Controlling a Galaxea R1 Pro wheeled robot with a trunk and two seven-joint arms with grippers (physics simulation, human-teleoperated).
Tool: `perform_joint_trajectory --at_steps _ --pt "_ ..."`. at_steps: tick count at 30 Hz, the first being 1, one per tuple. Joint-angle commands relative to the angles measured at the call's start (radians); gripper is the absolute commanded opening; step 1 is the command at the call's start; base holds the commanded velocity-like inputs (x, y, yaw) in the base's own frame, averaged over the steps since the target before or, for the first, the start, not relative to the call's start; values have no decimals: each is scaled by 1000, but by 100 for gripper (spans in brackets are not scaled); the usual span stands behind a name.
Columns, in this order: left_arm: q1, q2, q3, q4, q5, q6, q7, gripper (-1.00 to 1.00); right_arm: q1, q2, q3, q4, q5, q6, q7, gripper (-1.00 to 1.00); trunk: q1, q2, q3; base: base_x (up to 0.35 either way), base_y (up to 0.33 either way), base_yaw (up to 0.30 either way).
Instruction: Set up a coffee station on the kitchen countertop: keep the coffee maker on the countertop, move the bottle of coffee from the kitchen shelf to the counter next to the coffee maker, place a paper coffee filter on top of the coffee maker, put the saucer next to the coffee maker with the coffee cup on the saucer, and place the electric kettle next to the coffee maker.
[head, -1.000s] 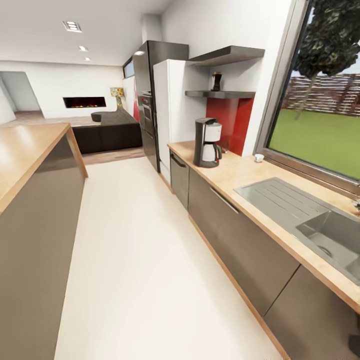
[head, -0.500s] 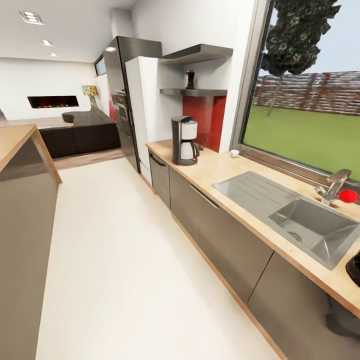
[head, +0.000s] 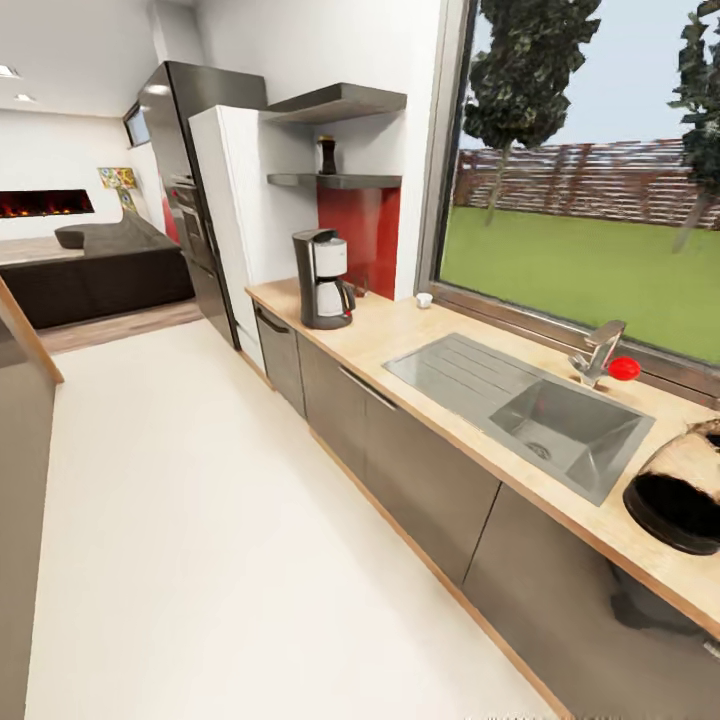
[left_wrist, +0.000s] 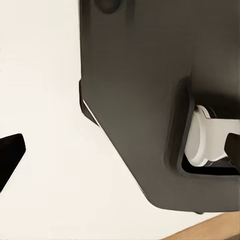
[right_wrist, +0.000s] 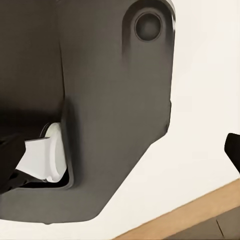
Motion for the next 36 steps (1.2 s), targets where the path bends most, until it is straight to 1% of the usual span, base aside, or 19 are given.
perform_joint_trajectory --at_steps 1,21,31,36 --pt "0 0 3 0 1 -3 0 100 0 0 0 0 0 -2 1 100 0 -2 -2 0 0 -279" --pt "1 2 2 2 1 -3 0 100 0 1 0 0 0 -2 1 100 0 -2 -13 0 0 -279" --pt "1 14 1 2 0 -1 8 100 0 5 4 4 0 -2 1 100 0 -2 -19 0 0 -279" --pt "0 15 1 2 -2 -1 9 100 0 5 6 4 4 -1 1 100 0 -2 -22 0 0 -279"
